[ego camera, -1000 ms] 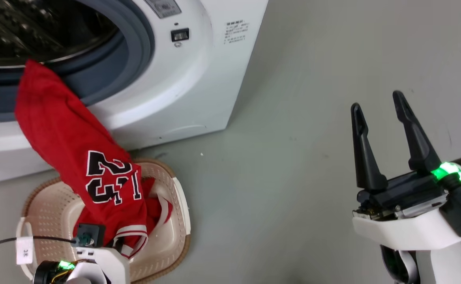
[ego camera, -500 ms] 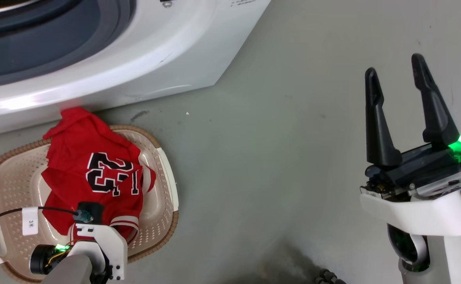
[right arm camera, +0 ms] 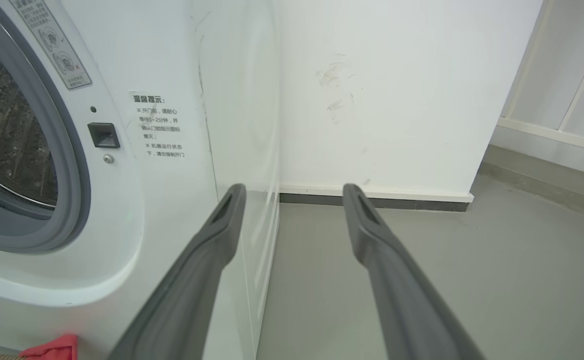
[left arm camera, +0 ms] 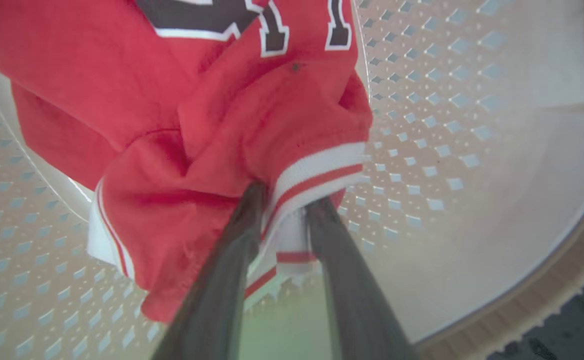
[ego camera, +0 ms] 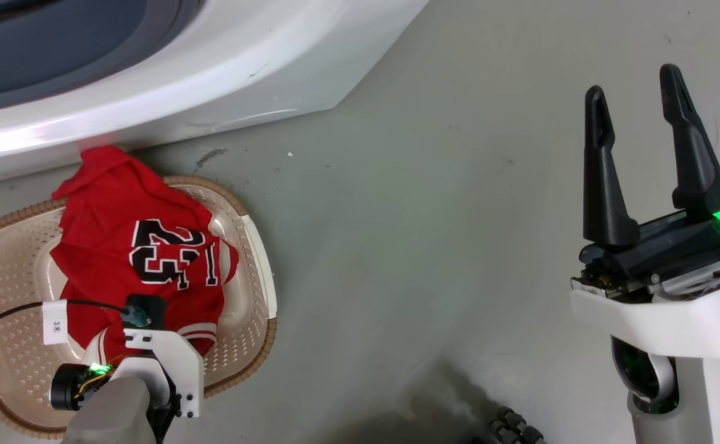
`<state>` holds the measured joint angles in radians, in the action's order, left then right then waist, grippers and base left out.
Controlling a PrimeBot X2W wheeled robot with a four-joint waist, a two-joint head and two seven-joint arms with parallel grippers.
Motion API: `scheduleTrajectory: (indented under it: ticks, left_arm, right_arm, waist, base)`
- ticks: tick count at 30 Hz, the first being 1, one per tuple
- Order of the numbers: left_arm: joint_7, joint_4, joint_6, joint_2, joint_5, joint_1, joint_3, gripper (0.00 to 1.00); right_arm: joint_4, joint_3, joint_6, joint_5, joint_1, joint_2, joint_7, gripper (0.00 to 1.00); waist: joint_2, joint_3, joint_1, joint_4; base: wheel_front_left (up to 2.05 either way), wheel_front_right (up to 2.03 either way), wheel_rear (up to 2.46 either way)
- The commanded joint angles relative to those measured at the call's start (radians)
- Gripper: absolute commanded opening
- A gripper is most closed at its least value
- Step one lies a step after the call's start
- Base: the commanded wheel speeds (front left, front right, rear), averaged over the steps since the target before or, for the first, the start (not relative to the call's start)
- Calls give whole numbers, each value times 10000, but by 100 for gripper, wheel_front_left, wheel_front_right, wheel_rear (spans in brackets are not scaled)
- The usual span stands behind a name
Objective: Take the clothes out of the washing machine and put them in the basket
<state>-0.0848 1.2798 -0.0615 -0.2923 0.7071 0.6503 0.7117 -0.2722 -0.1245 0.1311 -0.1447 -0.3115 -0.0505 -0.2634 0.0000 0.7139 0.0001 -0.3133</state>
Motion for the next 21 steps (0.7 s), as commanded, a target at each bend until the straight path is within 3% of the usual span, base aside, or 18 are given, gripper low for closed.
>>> scheduleTrajectory:
  ticks: [1,21]
  left_arm:
    - [-173,31,46,71,-30,37,34,100]
    - [-1788,-97,103,850,20,-2197,77,100]
  right_arm:
    - [79,2,-7,28,-22,4,-18,100]
    - [1084,169,-7,545,1933,1,-19,100]
  waist:
    - [0,-232,-1,52]
    - [0,-3948,-1,905]
  base:
    - [0,0,0]
    - [0,0,0]
